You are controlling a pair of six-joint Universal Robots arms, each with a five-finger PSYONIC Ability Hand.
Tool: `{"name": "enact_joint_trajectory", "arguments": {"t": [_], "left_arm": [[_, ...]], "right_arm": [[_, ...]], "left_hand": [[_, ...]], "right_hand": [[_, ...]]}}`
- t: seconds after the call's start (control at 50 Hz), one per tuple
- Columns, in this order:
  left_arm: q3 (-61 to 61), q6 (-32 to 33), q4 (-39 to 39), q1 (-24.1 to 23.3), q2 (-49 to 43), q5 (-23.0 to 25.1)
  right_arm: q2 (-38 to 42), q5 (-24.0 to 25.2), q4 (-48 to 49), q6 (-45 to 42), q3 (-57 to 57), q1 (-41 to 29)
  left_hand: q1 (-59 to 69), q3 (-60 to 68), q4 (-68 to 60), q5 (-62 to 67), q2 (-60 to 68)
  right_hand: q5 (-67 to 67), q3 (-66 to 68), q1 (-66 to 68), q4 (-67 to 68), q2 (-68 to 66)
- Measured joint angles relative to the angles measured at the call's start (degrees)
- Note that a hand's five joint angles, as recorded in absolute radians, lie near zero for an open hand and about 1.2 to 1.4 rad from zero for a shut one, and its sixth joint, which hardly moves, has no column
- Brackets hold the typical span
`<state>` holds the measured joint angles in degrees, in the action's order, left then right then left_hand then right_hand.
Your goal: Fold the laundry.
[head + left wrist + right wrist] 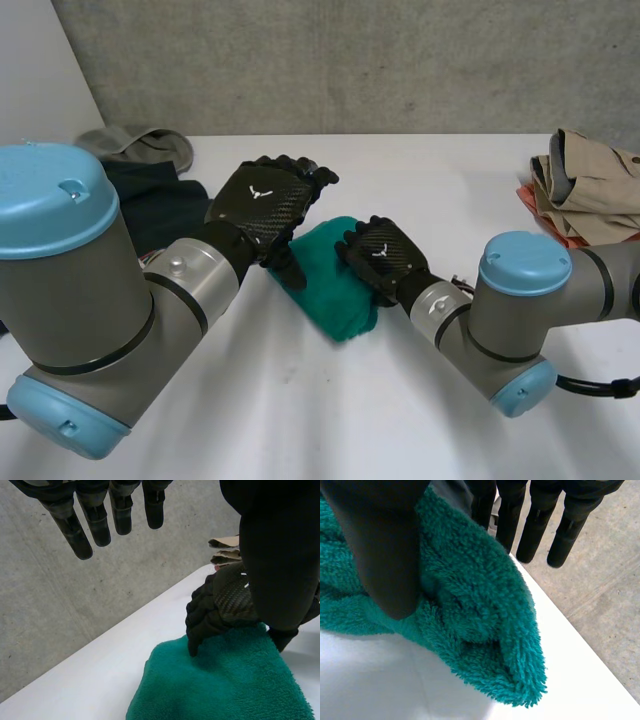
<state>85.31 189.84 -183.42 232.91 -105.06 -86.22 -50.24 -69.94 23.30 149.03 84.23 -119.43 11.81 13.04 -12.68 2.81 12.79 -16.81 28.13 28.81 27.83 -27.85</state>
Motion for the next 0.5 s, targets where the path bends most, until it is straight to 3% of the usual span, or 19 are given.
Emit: {"name": "enact_joint_trajectory", "arguments": {"t": [0.3,0.38,0.5], "left_arm": [[0.12,0.01,-0.28,0.04,-0.33,0.00],[0.08,0.04,-0.28,0.07,-0.33,0.00],[0.02,0.04,-0.27,0.06,-0.32,0.00]], "right_arm": [[1.12,0.39,-0.93,-6.42,1.47,0.83],[2.08,0.44,-0.30,-7.14,0.31,1.23],[3.23,0.93,0.44,-6.90,-2.81,1.48]], "left_hand": [[0.00,0.00,0.00,0.00,0.00],[-0.38,-0.34,0.32,0.00,-0.27],[-0.38,-0.34,0.33,0.00,-0.27]], "right_hand": [[-1.36,0.12,-0.26,0.13,0.12],[-22.13,21.78,18.67,21.96,-22.40],[-37.24,37.84,30.41,39.13,-38.44]]}}
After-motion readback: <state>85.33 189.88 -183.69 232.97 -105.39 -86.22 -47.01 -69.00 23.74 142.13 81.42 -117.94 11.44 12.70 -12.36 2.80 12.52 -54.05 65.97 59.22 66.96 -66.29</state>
